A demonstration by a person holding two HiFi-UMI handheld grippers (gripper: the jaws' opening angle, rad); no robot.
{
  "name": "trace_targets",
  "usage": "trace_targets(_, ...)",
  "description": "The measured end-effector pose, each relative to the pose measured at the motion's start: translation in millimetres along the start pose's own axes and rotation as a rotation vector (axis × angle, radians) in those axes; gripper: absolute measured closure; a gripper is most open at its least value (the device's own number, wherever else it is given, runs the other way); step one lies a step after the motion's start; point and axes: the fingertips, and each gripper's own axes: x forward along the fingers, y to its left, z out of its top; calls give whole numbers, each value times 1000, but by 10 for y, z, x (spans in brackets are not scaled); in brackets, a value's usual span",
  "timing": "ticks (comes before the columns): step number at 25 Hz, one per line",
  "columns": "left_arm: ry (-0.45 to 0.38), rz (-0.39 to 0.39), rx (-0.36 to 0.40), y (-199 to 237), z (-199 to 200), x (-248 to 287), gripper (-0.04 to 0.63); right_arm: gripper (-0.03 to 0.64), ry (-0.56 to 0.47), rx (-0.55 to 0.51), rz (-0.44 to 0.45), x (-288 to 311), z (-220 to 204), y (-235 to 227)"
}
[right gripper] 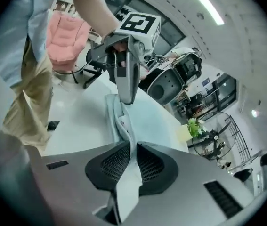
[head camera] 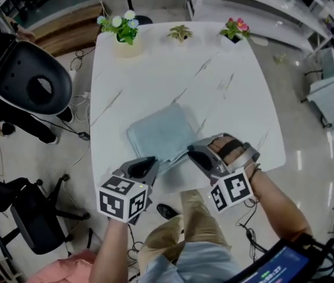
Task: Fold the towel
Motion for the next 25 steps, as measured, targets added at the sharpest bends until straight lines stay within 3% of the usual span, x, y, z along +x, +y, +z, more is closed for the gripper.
trace_targets(3, 11, 14, 30, -41, -137, 45, 563, 537, -10, 13, 70, 16, -108, 288)
trace_targets(7, -10, 12, 17, -29, -127, -35, 568, 465, -43, 162, 217, -98, -174, 479)
trace_targets(9, -16, 13, 25, -72, -113, -87, 566, 483, -56, 233, 253, -179, -199, 441)
trace_targets(13, -32, 7, 46, -192, -65, -129, 566, 577, -117, 424, 157, -271, -135, 22)
trace_targets(15, -11, 9, 76, -234, -94, -78, 566, 583, -119, 464, 156, -201, -89, -32)
trace_targets(20, 55, 10, 126, -314, -274, 97, 566, 589, 16, 433, 169, 112, -306, 172)
trace_targets(25, 99, 64, 191, -206, -361, 178, 568, 598, 59, 429, 130, 235, -276, 129)
